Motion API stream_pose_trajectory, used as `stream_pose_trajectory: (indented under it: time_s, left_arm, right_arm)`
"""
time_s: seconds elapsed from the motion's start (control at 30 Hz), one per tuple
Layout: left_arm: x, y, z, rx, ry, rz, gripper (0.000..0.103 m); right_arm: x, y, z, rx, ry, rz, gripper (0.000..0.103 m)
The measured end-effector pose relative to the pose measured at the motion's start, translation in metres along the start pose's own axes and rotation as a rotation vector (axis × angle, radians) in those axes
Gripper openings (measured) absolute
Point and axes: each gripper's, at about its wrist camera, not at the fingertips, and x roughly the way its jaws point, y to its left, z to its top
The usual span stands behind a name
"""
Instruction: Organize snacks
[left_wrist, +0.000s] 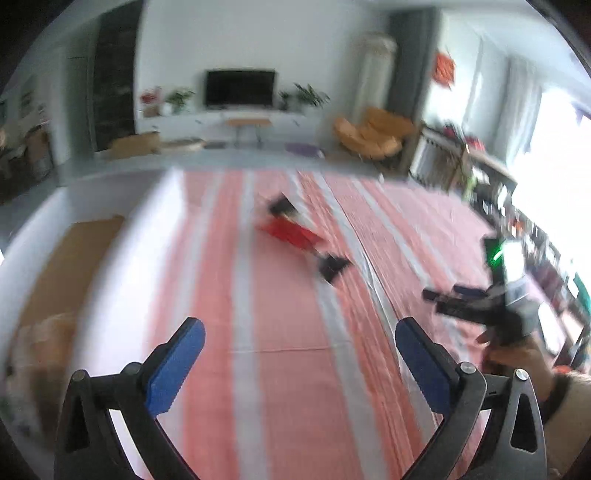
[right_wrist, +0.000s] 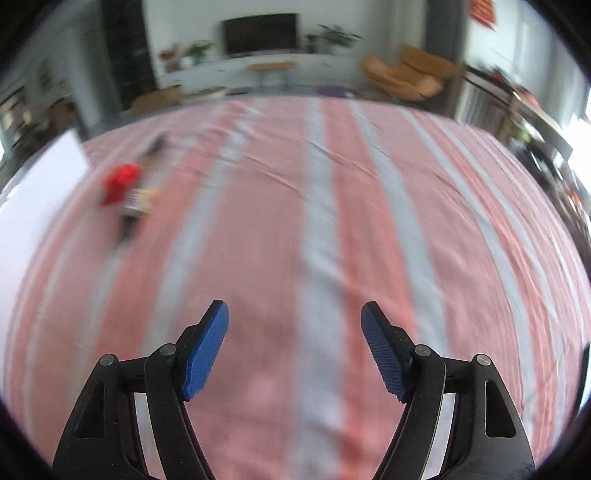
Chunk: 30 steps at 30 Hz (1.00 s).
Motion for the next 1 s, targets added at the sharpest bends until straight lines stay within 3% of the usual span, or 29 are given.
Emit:
stream_pose_trajectory:
  time_s: [0.2,0.3,0.43,1.0]
  left_arm:
    - [0.116,-0.029,0.008,0.01,0.091,0.115,0.102]
    - [0.141,-0.026,0.003,-0.011,0.111,0.174,0.102]
    - [0.174,-0.019,-0.003,-0.029,0.18,0.185,0.102]
    - [0.174,-0.014,-0.01,-0.011,0.176,0.173,0.103]
  right_arm:
    - [0.011,-0.009,0.004,0.021,-0.025,-0.02,0.077]
    - [0.018,-0.013,0.01,0.004,-0.015,-0.05,0.087]
    - [0.025,-0.019,0.009,0.038,-0.007,-0.052,0.093]
    - [0.026,-0.02,0.009,0.039,-0.007,-0.05,0.094]
